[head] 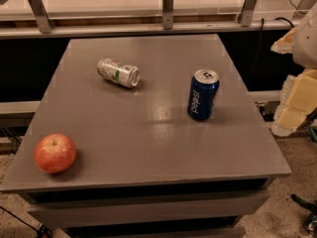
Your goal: Knock pepsi can over
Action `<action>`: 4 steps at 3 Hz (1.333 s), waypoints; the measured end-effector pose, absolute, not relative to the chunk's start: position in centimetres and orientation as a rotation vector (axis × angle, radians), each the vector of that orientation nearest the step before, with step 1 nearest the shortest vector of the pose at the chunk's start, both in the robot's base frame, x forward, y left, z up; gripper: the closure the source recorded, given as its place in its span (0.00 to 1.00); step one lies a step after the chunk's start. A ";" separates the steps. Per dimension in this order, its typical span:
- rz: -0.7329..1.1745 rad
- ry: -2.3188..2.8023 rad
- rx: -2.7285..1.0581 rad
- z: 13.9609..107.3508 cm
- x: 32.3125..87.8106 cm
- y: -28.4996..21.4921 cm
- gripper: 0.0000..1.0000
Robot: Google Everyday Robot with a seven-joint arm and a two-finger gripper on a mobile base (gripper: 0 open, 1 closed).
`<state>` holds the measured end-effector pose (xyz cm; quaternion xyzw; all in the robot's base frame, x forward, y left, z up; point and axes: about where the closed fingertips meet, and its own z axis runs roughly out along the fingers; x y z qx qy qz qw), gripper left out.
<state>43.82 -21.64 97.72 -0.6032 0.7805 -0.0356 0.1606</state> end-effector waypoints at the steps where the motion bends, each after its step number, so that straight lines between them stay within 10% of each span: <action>1: -0.097 2.215 -1.715 97.9 43.9 -21.5 0.00; 4: 0.146 1.892 -1.398 97.0 49.9 -21.2 0.00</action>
Offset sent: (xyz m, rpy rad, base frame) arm 0.0370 -0.0015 0.0062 0.3361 -0.2203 0.0442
